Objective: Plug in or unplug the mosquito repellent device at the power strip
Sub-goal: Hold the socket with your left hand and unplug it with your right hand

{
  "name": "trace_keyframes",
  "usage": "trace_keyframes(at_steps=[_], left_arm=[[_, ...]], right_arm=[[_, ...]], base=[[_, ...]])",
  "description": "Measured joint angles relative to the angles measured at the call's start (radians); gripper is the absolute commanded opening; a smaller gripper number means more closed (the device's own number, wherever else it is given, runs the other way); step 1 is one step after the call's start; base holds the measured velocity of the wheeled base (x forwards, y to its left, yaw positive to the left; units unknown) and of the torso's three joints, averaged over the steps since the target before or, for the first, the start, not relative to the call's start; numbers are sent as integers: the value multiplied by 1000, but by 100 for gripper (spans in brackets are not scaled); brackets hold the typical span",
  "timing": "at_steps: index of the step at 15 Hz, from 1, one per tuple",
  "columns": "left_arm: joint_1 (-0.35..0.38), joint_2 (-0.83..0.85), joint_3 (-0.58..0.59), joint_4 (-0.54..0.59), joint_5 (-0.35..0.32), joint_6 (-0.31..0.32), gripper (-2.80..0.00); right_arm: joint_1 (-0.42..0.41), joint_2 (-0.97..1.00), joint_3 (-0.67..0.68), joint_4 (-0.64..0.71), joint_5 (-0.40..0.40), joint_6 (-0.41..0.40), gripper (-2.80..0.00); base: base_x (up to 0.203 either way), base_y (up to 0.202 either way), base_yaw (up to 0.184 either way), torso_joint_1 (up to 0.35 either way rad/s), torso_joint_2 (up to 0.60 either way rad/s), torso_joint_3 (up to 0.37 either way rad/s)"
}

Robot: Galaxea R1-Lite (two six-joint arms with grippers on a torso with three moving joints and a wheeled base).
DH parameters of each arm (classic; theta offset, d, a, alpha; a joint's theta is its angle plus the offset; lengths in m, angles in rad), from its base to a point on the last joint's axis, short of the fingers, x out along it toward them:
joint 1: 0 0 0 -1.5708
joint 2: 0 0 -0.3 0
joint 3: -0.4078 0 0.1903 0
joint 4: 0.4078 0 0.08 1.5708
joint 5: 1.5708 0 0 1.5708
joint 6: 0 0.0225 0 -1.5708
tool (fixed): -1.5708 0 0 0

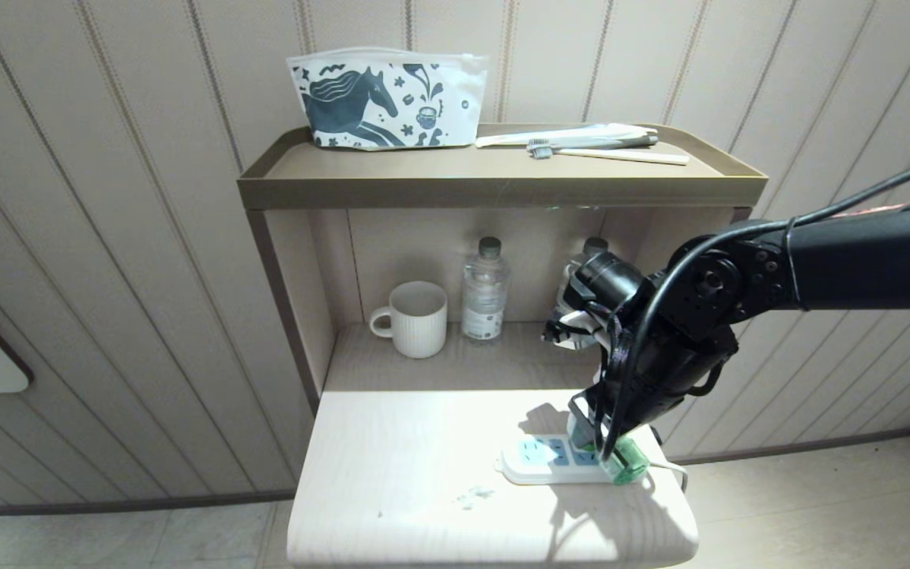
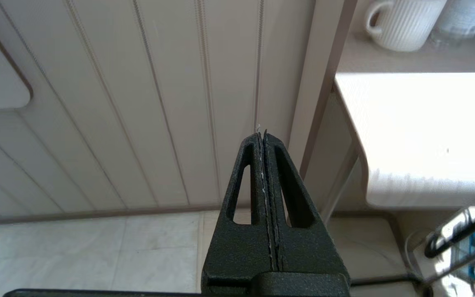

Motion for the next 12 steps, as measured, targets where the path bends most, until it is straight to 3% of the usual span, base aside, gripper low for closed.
trace_keyframes(at_steps=[4, 8, 10, 12], left_arm=[[0, 123, -243, 26, -33, -53, -280], [-26, 544, -459, 14, -246, -83, -280], [-113, 766, -524, -44, -314, -90, -280], [-309, 959, -562, -134, -261, -99, -280]], right_arm=[[10, -6, -4, 1, -1, 0, -280], [11, -18, 2, 2, 4, 3, -280], [10, -27, 3, 2, 3, 3, -280], [10, -42, 3, 2, 4, 4, -280]], base=[[0, 0, 0, 0, 0, 0], [0, 0, 0, 0, 0, 0], [0, 0, 0, 0, 0, 0], [0, 0, 0, 0, 0, 0]])
